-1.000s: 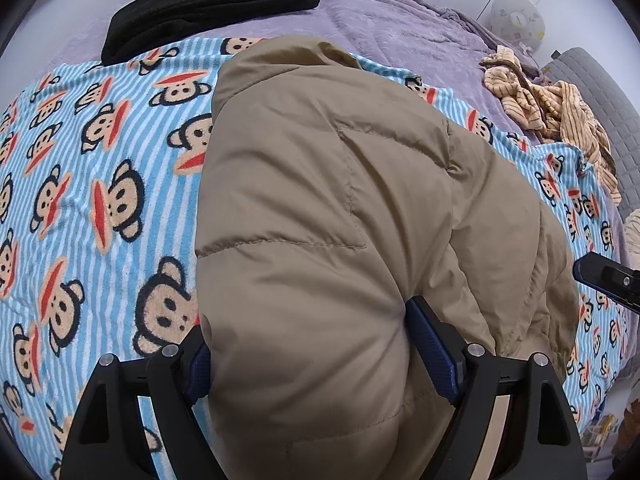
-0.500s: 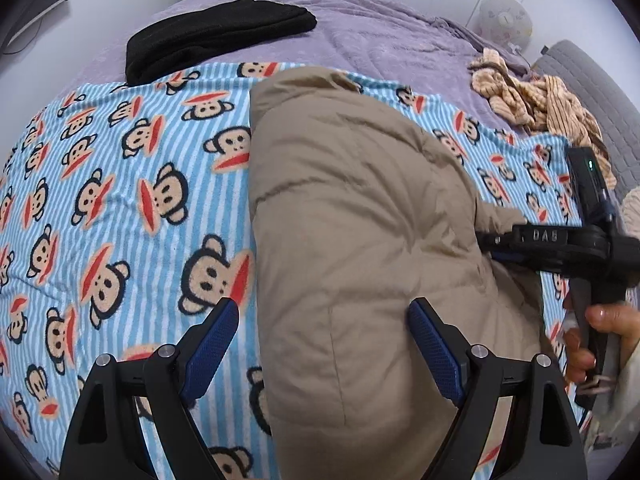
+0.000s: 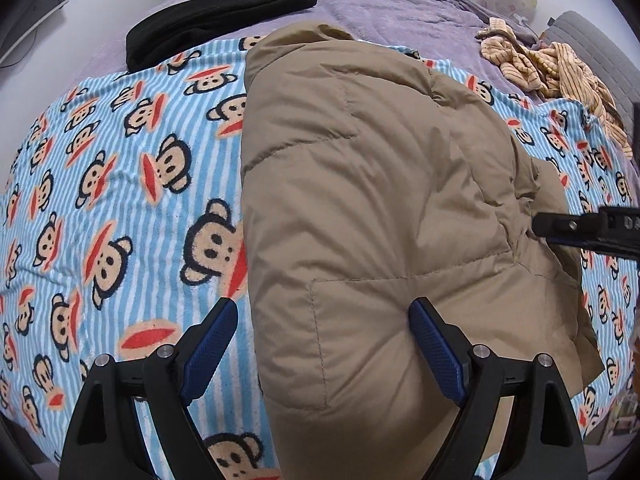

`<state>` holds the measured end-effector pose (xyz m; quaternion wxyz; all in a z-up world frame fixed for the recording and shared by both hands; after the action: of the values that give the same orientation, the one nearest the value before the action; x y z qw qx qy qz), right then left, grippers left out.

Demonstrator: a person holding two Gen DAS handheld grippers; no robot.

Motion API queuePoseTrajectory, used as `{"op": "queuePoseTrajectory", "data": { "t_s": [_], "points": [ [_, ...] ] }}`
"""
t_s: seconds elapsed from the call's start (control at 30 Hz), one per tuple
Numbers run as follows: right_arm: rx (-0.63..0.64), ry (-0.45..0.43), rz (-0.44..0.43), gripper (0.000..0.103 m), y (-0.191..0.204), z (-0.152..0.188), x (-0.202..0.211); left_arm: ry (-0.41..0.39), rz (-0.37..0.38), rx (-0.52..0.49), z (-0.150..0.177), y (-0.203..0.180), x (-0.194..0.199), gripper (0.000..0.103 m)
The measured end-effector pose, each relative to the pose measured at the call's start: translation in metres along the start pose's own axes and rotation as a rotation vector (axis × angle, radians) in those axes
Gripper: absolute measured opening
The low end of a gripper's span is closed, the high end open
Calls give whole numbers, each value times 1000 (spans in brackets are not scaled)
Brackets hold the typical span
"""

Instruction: Fold large clothes

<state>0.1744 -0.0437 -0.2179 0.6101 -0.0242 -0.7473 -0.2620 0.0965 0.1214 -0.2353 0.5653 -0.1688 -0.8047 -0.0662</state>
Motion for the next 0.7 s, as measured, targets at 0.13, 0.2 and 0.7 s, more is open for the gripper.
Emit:
{"op": "queuePoseTrajectory", "data": {
  "t_s": [0.13, 0.2, 0.7],
  "points": [
    [28, 6, -31, 37, 7, 28, 25, 10, -11, 5, 1, -1, 4, 89],
    [34, 19, -39, 37, 9, 44, 31, 14, -13, 3, 2, -1, 6, 89],
    [-77, 80, -9, 38, -6, 99, 26, 73, 17, -37, 14, -7, 19, 89]
  ]
}}
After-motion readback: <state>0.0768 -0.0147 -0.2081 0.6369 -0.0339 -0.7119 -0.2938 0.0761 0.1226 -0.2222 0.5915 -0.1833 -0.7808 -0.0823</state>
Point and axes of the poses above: each gripper's, at about its wrist camera, not at the fingertips, and x roughly against the way its jaws point, y to its left, z to its underside, the point moved 9 cm from there along -x, roughly the way its jaws point, and after that the axes turned 1 degree about -y, right-handed, at the moved point
